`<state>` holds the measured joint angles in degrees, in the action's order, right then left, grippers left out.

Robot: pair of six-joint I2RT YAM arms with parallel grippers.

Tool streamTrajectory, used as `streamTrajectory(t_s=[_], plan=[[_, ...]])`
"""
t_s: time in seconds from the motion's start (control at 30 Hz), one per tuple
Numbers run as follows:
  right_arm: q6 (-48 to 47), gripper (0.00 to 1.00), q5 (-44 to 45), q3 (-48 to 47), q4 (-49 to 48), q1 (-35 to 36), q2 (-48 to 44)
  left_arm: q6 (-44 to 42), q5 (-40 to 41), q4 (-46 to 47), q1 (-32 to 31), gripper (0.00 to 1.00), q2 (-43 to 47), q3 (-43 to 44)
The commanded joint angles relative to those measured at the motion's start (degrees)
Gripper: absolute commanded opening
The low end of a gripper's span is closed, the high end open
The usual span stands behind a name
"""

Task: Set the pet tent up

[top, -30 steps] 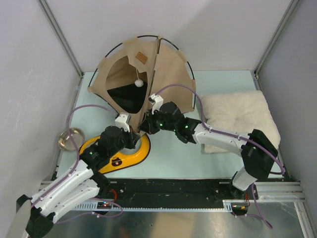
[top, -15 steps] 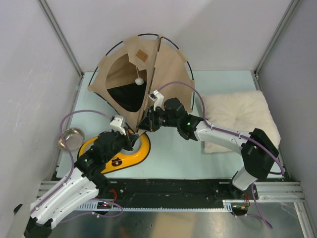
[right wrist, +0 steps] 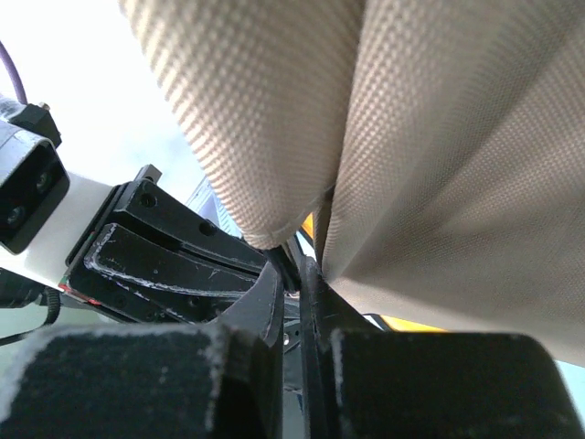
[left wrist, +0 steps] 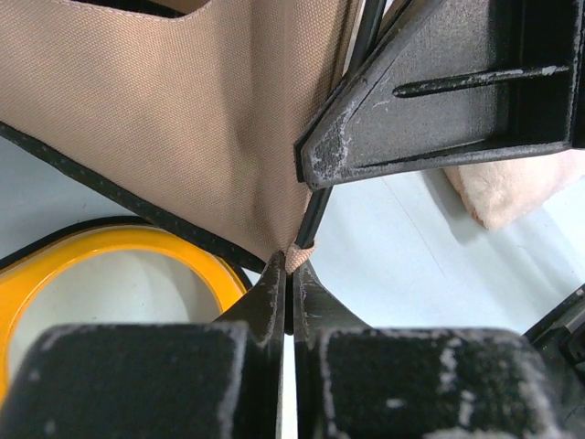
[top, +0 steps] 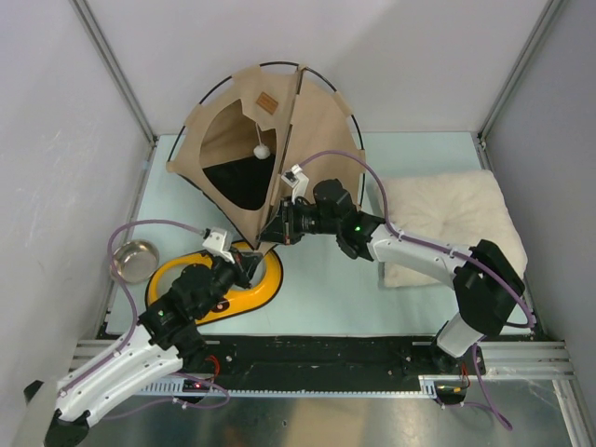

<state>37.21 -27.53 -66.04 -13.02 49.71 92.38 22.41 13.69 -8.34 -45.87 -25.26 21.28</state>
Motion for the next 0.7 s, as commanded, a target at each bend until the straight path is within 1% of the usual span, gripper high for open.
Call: streamTrajectory(t_s=[0.0, 0.07, 0.2, 0.4, 0.5, 0.67], plan=[[4.29, 0.00, -0.37, -1.99, -4.84, -2.62, -0.53, -1.37, 8.06, -5.60, -1.39, 0.00, 0.92, -3.78], [3.22, 0.00, 0.76, -2.01, -4.06, -2.63, -0.14, -0.92, 9.65, -4.37, -2.00, 0.00, 0.87, -4.51], [-0.24, 0.00, 5.96, -2.04, -1.83, -2.64, 0.04, -1.75, 12.44, -0.47, -3.89, 0.00, 0.08, -7.69], [-8.13, 0.00, 16.15, -4.42, 5.84, -2.64, -1.37, -2.68, 16.19, 3.11, -6.50, 0.00, -2.39, -8.90], [-11.12, 0.00, 17.73, -5.21, 7.17, -3.02, -0.77, -2.74, 18.18, 3.93, -7.77, 0.00, -3.14, -9.00], [-13.32, 0.00, 17.70, -5.84, 6.74, -3.05, 2.31, -4.03, 17.67, 5.35, -8.48, 0.00, -4.67, -8.96]])
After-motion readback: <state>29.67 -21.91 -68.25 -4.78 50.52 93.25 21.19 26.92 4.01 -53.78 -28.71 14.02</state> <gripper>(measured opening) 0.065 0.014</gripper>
